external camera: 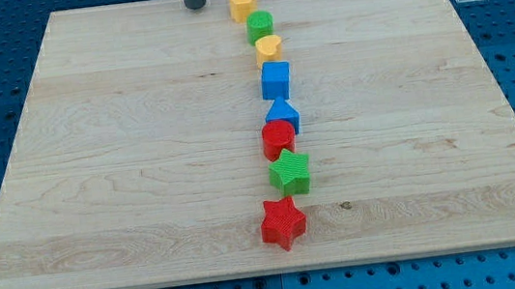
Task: Adjust the yellow blocks in a vertical line
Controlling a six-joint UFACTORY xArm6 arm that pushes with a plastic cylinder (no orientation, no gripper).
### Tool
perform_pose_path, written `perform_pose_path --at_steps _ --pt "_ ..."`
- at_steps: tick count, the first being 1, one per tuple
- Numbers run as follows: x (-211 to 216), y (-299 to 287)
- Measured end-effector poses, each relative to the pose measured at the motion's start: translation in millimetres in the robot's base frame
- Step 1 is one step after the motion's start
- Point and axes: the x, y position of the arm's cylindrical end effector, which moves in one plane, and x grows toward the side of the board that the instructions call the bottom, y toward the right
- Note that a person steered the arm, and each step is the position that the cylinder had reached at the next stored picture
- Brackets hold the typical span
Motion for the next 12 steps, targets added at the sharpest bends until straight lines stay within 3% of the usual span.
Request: perform_pose_path --at_steps 2,4,7,10,12 --pt "19 13" --pt "20 46" --pt "20 48" --pt "-15 43" --pt "-11 201"
